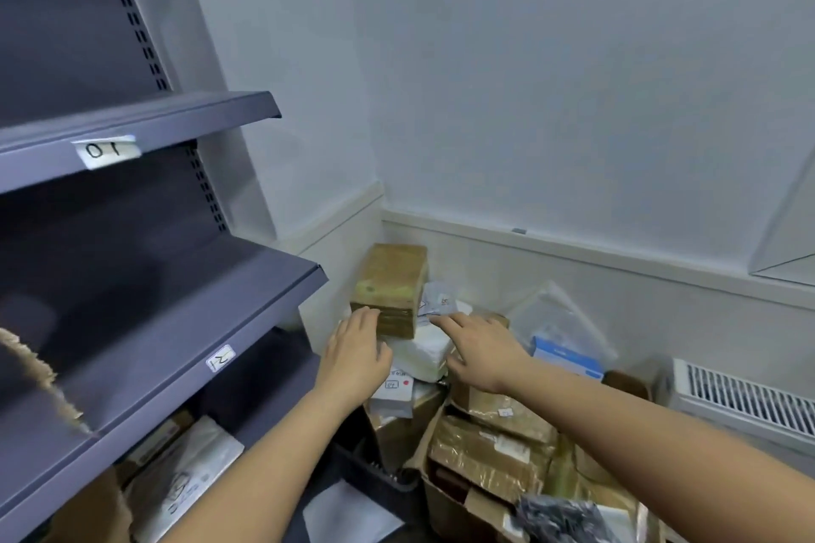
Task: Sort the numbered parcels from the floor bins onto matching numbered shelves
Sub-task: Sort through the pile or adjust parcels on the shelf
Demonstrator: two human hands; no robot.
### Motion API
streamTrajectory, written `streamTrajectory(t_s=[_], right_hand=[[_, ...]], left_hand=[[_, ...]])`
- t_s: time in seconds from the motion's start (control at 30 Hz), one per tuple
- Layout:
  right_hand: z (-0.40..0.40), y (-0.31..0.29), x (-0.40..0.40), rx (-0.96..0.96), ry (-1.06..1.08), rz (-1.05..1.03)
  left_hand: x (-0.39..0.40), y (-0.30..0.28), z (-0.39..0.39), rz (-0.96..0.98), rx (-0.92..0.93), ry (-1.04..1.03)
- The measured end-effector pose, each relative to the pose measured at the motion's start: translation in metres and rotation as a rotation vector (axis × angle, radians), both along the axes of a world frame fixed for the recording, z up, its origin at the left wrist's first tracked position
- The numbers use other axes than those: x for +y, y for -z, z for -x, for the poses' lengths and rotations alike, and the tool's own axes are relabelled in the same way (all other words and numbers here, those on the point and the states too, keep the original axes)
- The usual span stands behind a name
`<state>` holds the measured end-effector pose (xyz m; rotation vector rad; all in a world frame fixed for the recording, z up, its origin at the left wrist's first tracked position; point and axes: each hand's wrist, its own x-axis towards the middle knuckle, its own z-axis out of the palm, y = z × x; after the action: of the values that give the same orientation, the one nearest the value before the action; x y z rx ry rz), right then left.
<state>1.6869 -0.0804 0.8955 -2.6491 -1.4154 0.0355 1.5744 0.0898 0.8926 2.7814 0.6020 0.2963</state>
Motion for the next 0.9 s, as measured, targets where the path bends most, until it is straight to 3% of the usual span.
streamTrajectory(t_s=[0.57,0.9], right_hand=[[-0.188,0.071,0.098,0.153,0.107,0.111],[-0.267,0.134,0.165,0.502,0.294,0.077]], left_hand=[[0.123,0.079,-0.192,0.051,0.181,-0.031],[0.190,0.139,-0.262,0.228,0.207,-0.350]])
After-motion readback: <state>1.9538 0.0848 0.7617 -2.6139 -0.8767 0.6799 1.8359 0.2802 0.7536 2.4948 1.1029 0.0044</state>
